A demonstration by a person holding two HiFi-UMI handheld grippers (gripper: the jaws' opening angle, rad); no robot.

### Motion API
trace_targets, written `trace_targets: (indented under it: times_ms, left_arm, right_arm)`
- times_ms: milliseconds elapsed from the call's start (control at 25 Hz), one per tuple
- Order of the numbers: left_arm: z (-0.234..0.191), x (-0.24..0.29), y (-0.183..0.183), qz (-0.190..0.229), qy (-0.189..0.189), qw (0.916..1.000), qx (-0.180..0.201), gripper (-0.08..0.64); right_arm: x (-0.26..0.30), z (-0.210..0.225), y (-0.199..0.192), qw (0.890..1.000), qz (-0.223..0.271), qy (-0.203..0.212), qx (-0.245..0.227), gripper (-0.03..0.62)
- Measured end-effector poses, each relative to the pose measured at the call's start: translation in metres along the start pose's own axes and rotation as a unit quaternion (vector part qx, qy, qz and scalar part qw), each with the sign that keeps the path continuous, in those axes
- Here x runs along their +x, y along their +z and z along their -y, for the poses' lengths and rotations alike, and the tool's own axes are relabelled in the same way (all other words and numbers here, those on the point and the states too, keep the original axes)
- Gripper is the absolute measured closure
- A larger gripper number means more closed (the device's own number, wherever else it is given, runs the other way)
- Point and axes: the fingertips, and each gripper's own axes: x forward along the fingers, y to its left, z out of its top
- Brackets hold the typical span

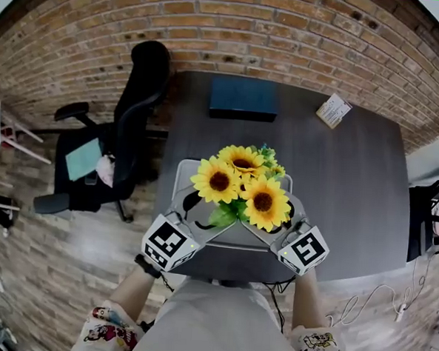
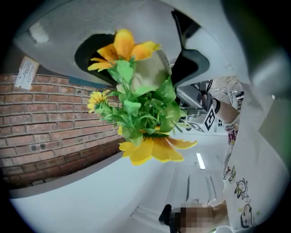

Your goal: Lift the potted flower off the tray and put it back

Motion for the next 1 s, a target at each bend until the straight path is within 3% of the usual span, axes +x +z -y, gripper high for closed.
trace_targets:
  times_ms: [240,600,1000]
  left_arm:
    - [0.017,-0.013,0.026,0.011,0.005,0.9996,0.026,0.181]
    - [0.043,-0.029,0.041,0.01,0.002,0.9996,0.025,0.181]
    - [0.068,-0.039,0.044,0.021,-0.002,0.9995,0.025,0.181]
  right_arm:
    - [-0.016,-0.012,0.024,1.0,0.016,-0.002,-0.015,0.213]
    - [-0.038,-0.032,0.048,0.999,0.036,-0.004,-0.035,0.215]
    - [-0.06,-0.05,0.046,0.999,0.043,-0.013,-0.014,0.216]
